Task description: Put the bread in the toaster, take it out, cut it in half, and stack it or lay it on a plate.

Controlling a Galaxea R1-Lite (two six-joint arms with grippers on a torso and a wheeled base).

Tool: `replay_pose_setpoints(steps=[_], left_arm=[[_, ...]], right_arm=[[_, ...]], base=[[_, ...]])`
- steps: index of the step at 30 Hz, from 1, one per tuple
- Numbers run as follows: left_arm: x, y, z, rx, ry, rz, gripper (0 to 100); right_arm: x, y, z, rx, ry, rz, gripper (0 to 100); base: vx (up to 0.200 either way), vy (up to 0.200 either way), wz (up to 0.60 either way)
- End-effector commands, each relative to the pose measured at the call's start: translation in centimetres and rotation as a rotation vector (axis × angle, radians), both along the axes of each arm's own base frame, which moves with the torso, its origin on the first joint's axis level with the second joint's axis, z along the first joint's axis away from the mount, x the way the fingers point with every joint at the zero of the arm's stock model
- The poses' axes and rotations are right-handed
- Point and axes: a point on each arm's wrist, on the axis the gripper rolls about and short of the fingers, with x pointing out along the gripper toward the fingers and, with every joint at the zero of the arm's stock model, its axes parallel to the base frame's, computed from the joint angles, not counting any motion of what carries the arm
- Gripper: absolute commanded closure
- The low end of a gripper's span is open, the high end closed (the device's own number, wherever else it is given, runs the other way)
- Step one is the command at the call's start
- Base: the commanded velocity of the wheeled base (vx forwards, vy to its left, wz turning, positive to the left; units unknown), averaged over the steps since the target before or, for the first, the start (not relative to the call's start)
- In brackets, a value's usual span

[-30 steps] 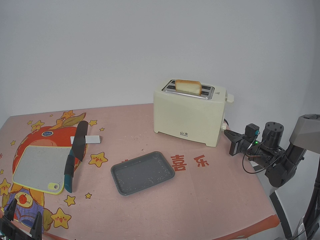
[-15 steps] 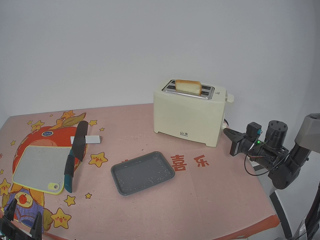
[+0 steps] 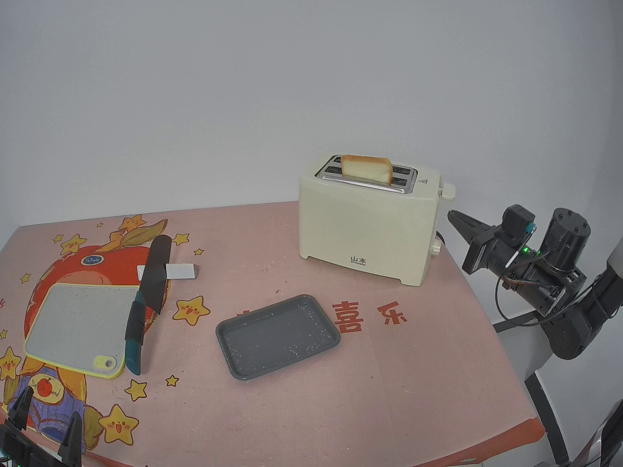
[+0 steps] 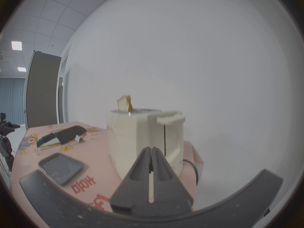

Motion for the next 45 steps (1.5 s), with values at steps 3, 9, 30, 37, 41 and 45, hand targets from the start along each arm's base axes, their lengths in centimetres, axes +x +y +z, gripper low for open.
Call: replay_pose_setpoints(steps=[3, 9, 30, 37, 41, 45], left_arm=[[0.1, 0.0, -0.4, 0.0, 0.017, 0.0, 0], [0.1, 0.0, -0.4, 0.0, 0.015, 0.0, 0], [0.1, 0.0, -0.4, 0.0, 0.015, 0.0, 0], [0.1, 0.0, -0.4, 0.0, 0.015, 0.0, 0], [0.1, 0.0, -0.4, 0.0, 0.015, 0.0, 0], [0.1, 0.0, -0.4, 0.0, 0.015, 0.0, 0]], right_arm=[[0.2, 0.2, 3.0, 0.077, -0.09, -0.002, 100], [2.2, 0.6, 4.3, 0.192, -0.12, -0.066, 100], [5.7, -0.3, 0.4, 0.209, -0.018, -0.128, 100], [5.3, -0.2, -0.2, 0.193, 0.005, -0.125, 100], [5.2, -0.3, -0.5, 0.167, 0.009, -0.129, 100], [4.9, -0.3, -0.8, 0.155, 0.021, -0.127, 100]], base=[[0.0, 0.0, 0.0], [0.0, 0.0, 0.0], [0.0, 0.0, 0.0], [0.0, 0.0, 0.0], [0.0, 0.0, 0.0], [0.0, 0.0, 0.0]])
